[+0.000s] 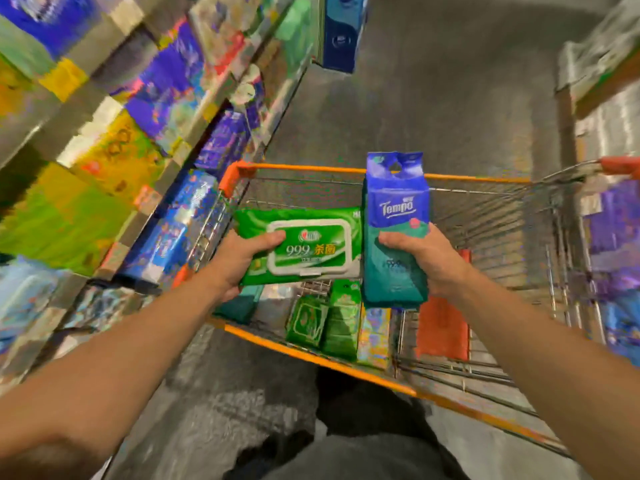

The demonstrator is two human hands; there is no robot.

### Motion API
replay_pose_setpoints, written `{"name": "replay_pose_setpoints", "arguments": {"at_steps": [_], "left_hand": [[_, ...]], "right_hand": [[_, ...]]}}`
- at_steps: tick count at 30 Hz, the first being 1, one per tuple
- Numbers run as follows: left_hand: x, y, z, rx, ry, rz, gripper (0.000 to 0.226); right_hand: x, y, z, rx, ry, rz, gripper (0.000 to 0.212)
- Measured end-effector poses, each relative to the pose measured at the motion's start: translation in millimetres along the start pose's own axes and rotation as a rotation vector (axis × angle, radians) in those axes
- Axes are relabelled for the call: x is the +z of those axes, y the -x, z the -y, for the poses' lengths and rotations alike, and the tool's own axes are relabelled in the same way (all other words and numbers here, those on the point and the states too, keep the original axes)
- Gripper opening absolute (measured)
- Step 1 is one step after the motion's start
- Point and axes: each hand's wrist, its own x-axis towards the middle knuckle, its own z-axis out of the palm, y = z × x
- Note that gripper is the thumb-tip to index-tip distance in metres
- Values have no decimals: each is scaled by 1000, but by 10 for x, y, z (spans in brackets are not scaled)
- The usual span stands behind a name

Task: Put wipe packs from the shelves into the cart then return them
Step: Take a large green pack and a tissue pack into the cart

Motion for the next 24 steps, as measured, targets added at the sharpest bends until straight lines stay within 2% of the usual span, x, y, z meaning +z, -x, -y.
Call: {"name": "replay_pose_setpoints", "arguments": {"at_steps": [2, 7, 11, 14, 18, 22, 24], "left_hand": [[70, -142, 118, -57, -12, -28, 71], [113, -341, 320, -151, -74, -38, 72], [62, -444, 421, -205, -60, -44, 96], [-29, -574, 498, -213, -24, -58, 99], [-184, -796, 653, -212, 18, -78, 63], [-354, -987, 853, -275, -20, -57, 47], [-420, -1078, 959, -322, -65, -46, 29]], "right_hand": [[-142, -90, -98, 53, -16, -21, 54], [-349, -238, -280, 151, -38, -70, 39], [-404, -340, -415, 190, -58, -103, 34], [-535, -416, -575, 210, -81, -183, 34], [-879, -384, -912, 322, -47, -319, 33], [-1174, -224, -1344, 440, -42, -430, 39], [-1239, -177, -1506, 469, -61, -469, 40]]}}
